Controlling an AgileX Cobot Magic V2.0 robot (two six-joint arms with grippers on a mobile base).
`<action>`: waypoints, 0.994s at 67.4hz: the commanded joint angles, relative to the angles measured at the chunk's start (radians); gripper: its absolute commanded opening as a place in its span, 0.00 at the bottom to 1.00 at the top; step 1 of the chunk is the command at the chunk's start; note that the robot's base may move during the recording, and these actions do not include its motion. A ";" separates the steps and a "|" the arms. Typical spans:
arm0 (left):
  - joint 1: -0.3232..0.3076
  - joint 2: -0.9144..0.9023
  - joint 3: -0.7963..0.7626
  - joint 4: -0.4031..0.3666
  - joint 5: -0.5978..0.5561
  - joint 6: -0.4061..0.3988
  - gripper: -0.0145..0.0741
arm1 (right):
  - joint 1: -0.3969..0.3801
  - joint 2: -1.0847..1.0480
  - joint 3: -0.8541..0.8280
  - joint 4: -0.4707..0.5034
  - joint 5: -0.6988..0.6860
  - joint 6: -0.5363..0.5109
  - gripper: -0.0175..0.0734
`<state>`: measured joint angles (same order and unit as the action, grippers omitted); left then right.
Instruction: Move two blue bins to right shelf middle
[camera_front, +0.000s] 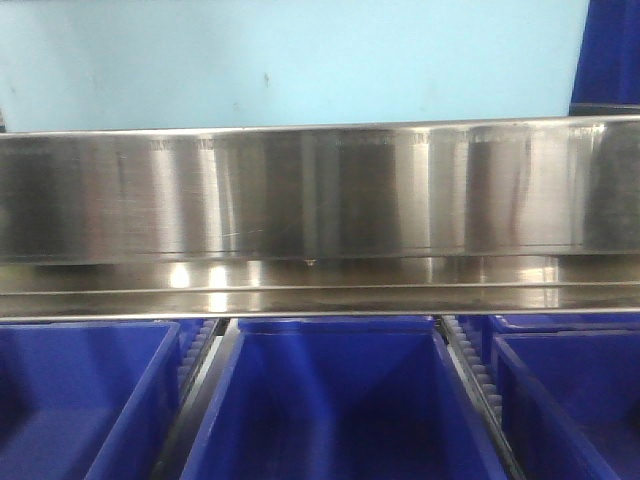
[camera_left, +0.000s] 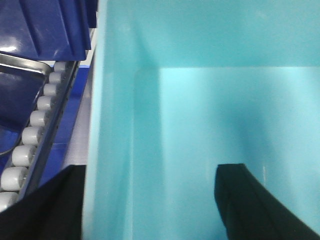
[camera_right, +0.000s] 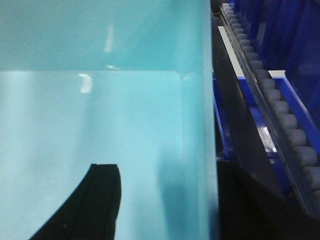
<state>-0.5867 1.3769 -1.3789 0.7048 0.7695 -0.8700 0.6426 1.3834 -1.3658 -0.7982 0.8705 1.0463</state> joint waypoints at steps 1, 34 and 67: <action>-0.006 -0.018 -0.041 -0.021 0.024 -0.004 0.63 | 0.007 -0.013 -0.063 0.025 0.039 -0.010 0.49; 0.240 0.010 -0.178 -0.587 0.281 0.380 0.63 | -0.161 -0.011 -0.215 0.505 0.224 -0.350 0.49; 0.308 0.129 -0.178 -0.799 0.413 0.557 0.63 | -0.247 0.040 -0.215 0.755 0.351 -0.561 0.49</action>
<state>-0.2798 1.5011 -1.5513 -0.0786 1.1651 -0.3232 0.3996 1.4012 -1.5730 -0.0724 1.2233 0.5209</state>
